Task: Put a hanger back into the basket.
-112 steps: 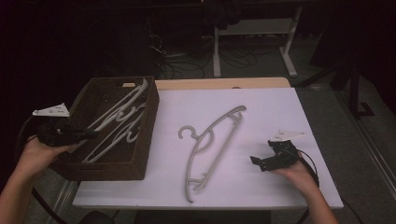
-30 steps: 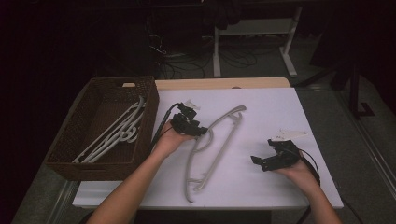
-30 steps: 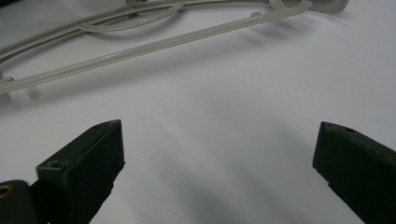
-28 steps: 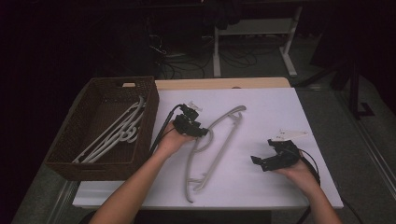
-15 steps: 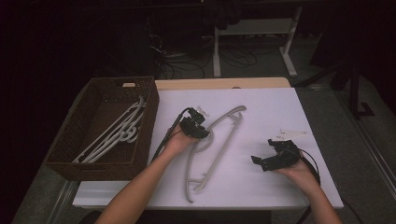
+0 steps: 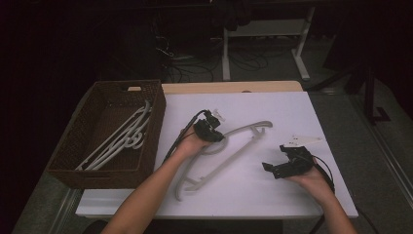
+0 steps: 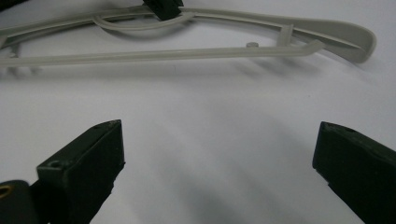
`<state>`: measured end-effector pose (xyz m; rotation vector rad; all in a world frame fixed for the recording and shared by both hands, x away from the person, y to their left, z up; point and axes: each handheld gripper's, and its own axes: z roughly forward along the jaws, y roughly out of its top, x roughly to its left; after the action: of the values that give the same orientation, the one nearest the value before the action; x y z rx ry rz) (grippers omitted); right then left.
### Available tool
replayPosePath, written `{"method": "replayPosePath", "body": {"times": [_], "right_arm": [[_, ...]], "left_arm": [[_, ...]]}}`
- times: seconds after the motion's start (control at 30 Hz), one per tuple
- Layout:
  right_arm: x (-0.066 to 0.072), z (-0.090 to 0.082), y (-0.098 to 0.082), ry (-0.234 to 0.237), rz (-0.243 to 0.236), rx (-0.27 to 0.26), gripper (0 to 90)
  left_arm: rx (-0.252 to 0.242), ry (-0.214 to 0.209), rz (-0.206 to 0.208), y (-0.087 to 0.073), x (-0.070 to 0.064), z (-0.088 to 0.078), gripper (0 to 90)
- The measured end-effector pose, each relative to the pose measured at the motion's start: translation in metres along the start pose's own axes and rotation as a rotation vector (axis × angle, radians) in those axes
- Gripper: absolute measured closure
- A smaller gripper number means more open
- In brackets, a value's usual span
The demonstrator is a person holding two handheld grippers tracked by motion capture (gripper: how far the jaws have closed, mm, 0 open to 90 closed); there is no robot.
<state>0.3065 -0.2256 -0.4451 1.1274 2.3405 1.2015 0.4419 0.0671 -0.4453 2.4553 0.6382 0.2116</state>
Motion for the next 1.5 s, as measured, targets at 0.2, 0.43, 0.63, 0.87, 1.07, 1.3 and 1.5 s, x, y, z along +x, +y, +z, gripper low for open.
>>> {"method": "replayPosePath", "body": {"times": [0.2, 0.43, 0.63, 0.87, 1.07, 1.3, 1.5], "right_arm": [[0.001, -0.001, 0.000, 0.002, -0.006, -0.003, 2.0], [0.001, -0.002, 0.000, 0.002, -0.004, -0.006, 2.0], [0.001, -0.003, 0.000, 0.002, -0.002, -0.011, 2.0], [0.001, -0.004, 0.000, -0.004, -0.001, -0.009, 2.0], [0.001, -0.002, 0.000, -0.009, -0.003, 0.000, 2.0], [0.002, -0.003, 0.000, -0.013, -0.003, 0.001, 2.0], [0.003, -0.003, -0.001, -0.012, -0.002, -0.001, 1.9]], "left_arm": [[-0.008, -0.065, 0.065, 0.014, -0.010, 0.011, 82.4], [-0.025, -0.120, 0.124, 0.029, -0.029, 0.024, 81.7], [-0.056, -0.090, 0.076, 0.025, -0.027, 0.013, 60.2], [-0.117, -0.135, -0.022, -0.002, -0.026, -0.039, 71.4], [-0.065, -0.186, -0.053, -0.040, -0.047, -0.066, 89.2], [0.024, -0.183, -0.059, -0.073, -0.069, -0.063, 90.0], [0.054, -0.122, -0.049, -0.076, -0.067, -0.055, 90.0]]}}
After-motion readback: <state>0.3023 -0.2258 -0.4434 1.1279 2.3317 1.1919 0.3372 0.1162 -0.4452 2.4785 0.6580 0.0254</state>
